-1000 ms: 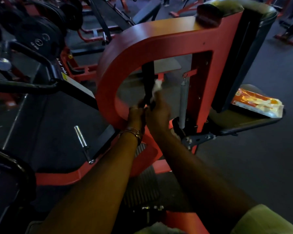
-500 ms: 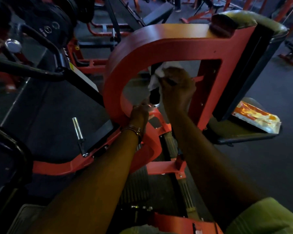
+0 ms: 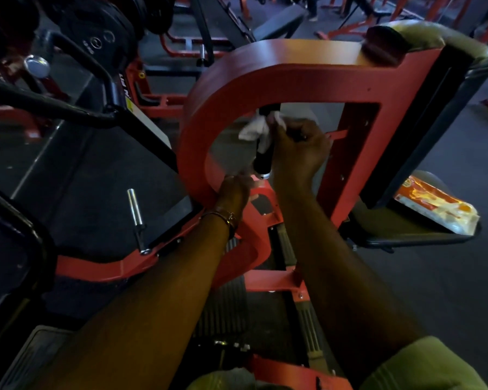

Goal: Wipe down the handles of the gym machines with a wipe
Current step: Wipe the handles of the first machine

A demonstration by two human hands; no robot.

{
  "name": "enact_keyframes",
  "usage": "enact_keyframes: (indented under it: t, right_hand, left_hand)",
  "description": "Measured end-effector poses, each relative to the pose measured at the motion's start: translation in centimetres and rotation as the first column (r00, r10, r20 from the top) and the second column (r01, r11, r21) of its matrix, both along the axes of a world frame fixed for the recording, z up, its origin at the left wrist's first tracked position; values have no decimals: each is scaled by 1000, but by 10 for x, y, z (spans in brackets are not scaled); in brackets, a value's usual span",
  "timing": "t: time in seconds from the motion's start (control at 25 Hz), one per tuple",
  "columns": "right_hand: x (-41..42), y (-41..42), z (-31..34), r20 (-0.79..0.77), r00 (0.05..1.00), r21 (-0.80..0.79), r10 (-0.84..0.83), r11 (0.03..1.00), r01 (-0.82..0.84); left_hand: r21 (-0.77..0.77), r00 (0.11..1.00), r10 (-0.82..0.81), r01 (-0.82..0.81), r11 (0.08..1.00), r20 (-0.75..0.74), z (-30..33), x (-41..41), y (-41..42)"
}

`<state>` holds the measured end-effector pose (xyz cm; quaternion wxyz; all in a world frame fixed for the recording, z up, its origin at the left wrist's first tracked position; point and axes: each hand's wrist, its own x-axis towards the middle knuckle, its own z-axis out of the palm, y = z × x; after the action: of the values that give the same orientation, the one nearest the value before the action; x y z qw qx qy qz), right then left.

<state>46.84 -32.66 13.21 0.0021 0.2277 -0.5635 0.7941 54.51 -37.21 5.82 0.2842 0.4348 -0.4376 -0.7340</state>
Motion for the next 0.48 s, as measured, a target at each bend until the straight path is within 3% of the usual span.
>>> enact_keyframes:
  t: [0.16, 0.24, 0.36, 0.48]
  right_hand:
    - [17, 26, -64, 93, 990, 264, 103, 956, -124]
    - [17, 17, -45, 137, 988, 186, 78, 977, -103]
    - [3, -5, 14, -22, 999, 47, -31, 998, 32]
    - [-6, -8, 13, -76, 997, 11, -10, 1000, 11]
  left_hand:
    - [-95, 1000, 11, -9, 995, 27, 10, 1, 7]
    - [-52, 1000, 10, -10, 999, 0, 14, 4, 9]
    - [-47, 994, -85, 82, 996, -68, 14, 9, 12]
    - [16, 985, -95, 98, 995, -141, 17, 12, 14]
